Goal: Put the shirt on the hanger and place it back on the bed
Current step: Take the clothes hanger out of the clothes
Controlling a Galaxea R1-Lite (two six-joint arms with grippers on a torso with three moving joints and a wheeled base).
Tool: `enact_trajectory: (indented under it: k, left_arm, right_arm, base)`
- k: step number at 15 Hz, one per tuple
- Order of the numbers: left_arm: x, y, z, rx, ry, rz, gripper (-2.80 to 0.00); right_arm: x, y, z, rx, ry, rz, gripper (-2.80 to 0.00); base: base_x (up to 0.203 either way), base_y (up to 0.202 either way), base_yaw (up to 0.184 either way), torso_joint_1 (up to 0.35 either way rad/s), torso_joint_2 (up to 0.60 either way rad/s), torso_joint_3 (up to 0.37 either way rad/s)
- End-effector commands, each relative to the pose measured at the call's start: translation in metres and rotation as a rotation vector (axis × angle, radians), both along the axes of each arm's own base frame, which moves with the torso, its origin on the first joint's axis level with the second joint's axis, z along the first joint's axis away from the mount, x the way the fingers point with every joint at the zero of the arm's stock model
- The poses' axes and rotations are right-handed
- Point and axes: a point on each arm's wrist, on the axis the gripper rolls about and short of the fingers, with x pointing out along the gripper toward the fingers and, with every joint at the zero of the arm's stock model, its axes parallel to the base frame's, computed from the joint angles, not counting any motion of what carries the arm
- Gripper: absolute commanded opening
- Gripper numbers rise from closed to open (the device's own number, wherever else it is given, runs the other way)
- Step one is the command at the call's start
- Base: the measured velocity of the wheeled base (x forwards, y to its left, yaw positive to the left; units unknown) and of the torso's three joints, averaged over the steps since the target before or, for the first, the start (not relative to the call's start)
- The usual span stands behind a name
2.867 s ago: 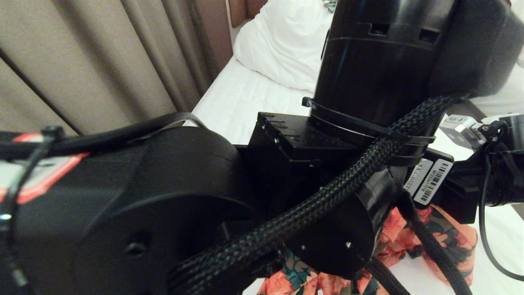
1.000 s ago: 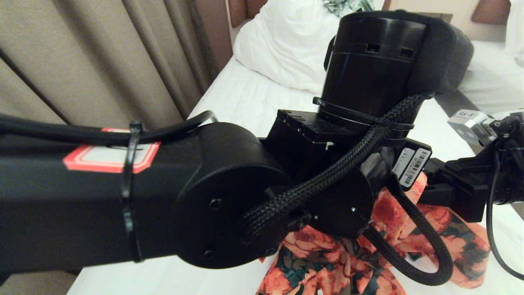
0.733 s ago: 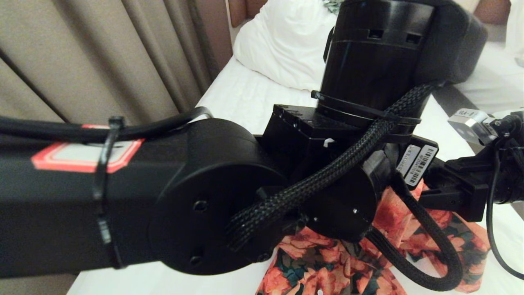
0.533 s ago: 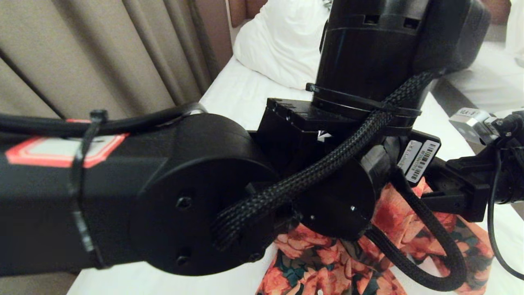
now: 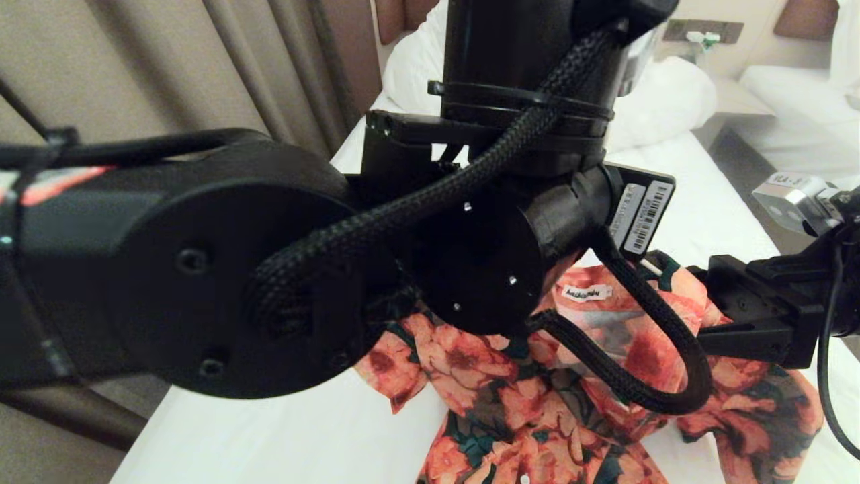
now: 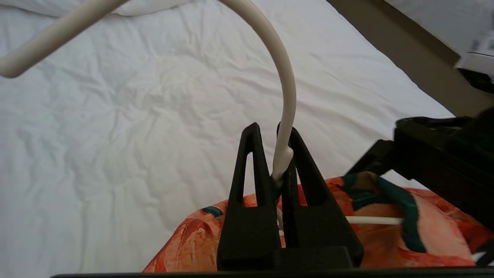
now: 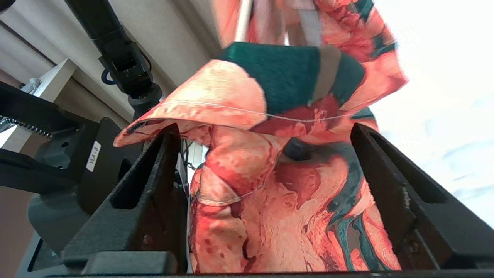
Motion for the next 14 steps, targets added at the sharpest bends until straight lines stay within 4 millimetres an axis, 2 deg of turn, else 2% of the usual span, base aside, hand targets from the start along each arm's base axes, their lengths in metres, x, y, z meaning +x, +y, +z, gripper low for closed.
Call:
enact_trajectory:
  k: [1, 7, 12, 14]
  left_arm:
    - [0.000, 0.008, 0.008, -0.018, -0.009, 0.011, -2.80]
    - [-0.006, 0.022, 0.014, -0.032, -0.011, 0.025, -2.80]
    - [0.007, 0.035, 0.025, -0.068, -0.036, 0.073, -2.80]
    - [0.006, 0.030, 0.014, -0.042, -0.017, 0.063, -2.80]
  right_arm:
    - [-0.005, -0.001, 0.005, 0.005, -0.022, 0.006, 0.00]
    - [-0.016, -0.004, 0.014, 0.009, -0.057, -0.004, 0.00]
    - [-0.018, -0.005, 0.016, 0.010, -0.065, -0.006, 0.00]
    - [-0.018, -0.005, 0.017, 0.012, -0.059, -0.008, 0.00]
  base:
    - [0.000, 0.000, 0.000, 0.000, 0.00, 0.000]
    - [0.000, 0.000, 0.000, 0.000, 0.00, 0.000]
    - [0.000, 0.000, 0.000, 0.000, 0.00, 0.000]
    - [0.000, 0.000, 0.000, 0.000, 0.00, 0.000]
